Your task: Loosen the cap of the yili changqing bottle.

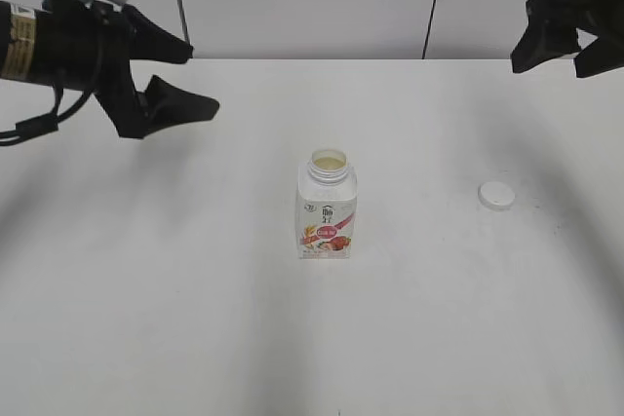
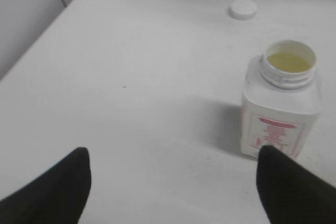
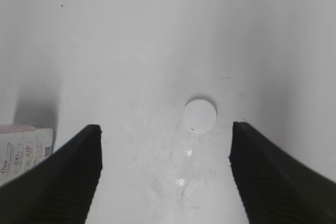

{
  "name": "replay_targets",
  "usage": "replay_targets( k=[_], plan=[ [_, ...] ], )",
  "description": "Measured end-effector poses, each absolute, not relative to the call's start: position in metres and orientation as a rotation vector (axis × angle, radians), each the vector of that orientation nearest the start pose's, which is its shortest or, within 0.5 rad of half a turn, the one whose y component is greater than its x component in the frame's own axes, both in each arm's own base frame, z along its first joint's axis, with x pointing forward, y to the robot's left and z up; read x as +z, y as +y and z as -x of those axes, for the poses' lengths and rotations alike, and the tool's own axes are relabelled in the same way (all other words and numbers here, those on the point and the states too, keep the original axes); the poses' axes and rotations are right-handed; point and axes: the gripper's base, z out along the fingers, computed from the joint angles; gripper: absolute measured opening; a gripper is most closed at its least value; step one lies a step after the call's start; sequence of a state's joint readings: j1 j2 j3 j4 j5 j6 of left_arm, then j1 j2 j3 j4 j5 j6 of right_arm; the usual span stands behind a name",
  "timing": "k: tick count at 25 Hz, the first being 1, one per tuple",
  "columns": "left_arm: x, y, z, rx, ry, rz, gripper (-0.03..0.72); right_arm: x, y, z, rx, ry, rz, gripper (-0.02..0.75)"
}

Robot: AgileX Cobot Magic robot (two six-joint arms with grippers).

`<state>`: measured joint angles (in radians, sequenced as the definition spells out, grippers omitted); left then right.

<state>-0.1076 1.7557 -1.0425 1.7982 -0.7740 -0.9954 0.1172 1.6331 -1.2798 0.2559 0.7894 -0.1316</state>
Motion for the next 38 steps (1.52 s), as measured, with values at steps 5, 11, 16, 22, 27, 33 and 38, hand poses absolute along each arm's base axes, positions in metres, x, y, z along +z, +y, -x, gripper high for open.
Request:
replay_targets(
  k=[5,11,16,22,27,33,38],
  plan=[
    [0.251,-0.086,-0.339,-0.309,1.765,-1.178,0.586,0.302,0.056,-0.335,0.275,2.54,0.21,0.595],
    [0.282,-0.065,-0.34,-0.087,1.85,-0.871,0.586,0.334,0.049,-0.323,0.166,2.44,0.276,0.595],
    [0.3,-0.044,-0.341,0.117,1.872,-0.625,0.586,0.351,0.042,-0.312,0.055,2.401,0.327,0.595],
    [0.306,-0.013,-0.338,0.33,1.931,-0.227,0.586,0.359,0.036,-0.303,-0.028,2.398,0.358,0.595],
    [0.3,0.009,-0.325,0.601,2.091,-0.163,0.573,0.357,0.033,-0.3,-0.061,2.448,0.355,0.595],
    [0.286,0.0,-0.297,0.369,2.436,-0.086,0.572,0.357,0.033,-0.3,-0.055,2.453,0.333,0.595],
    [0.297,-0.01,-0.27,0.201,2.559,-0.121,0.571,0.352,0.032,-0.293,-0.054,2.531,0.34,0.595]
  ],
)
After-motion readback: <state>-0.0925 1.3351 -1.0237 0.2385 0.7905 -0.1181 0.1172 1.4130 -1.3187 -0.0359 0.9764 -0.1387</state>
